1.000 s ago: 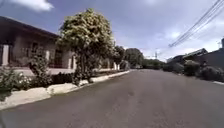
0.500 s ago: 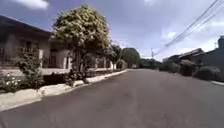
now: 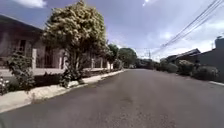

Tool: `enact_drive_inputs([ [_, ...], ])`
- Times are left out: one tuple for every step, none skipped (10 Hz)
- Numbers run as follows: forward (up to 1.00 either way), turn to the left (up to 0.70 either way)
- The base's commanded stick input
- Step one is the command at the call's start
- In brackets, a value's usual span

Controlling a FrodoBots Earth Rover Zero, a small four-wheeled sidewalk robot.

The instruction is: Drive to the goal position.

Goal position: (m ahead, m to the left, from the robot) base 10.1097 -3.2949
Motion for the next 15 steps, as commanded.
enact_drive_inputs([
  [0.45,-0.27],
  [0.45,-0.27],
  [0.45,-0.27],
  [0.45,-0.27],
  [0.45,-0.27],
  [0.45,-0.27],
  [0.45,-0.27],
  [0.45,-0.27],
  [0.45,-0.27],
  [0.45,-0.27],
  [0.45,-0.27],
  [0.45,-0.27],
  [0.45,-0.27],
  [0.45,-0.27],
  [0.45,-0.27],
])
